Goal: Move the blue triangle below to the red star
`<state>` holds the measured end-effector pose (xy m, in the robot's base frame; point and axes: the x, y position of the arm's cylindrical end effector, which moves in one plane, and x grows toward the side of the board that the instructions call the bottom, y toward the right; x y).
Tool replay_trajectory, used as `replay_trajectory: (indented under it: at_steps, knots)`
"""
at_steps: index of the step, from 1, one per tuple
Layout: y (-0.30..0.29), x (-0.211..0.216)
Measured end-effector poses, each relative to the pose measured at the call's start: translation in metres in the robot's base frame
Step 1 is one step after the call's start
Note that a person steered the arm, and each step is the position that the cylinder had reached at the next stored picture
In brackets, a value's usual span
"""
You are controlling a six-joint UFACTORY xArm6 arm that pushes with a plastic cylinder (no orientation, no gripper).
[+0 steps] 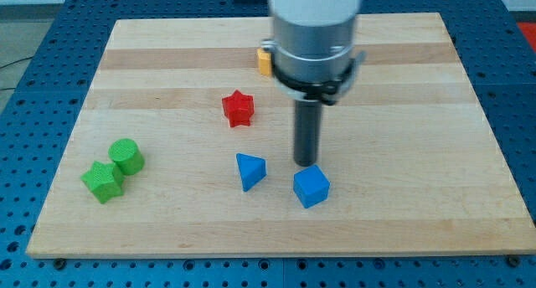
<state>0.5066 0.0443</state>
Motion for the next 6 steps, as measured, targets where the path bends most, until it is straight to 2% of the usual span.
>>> replay_trajectory:
  at_steps: [1,2,3,4,5,6]
  knots:
    - [-0.038,0.043]
    - [-0.080,0.062]
    - [-0.110,0.044]
    - [-0.071,0.046]
    - [-0.044,0.068]
    - [-0.052,0.021]
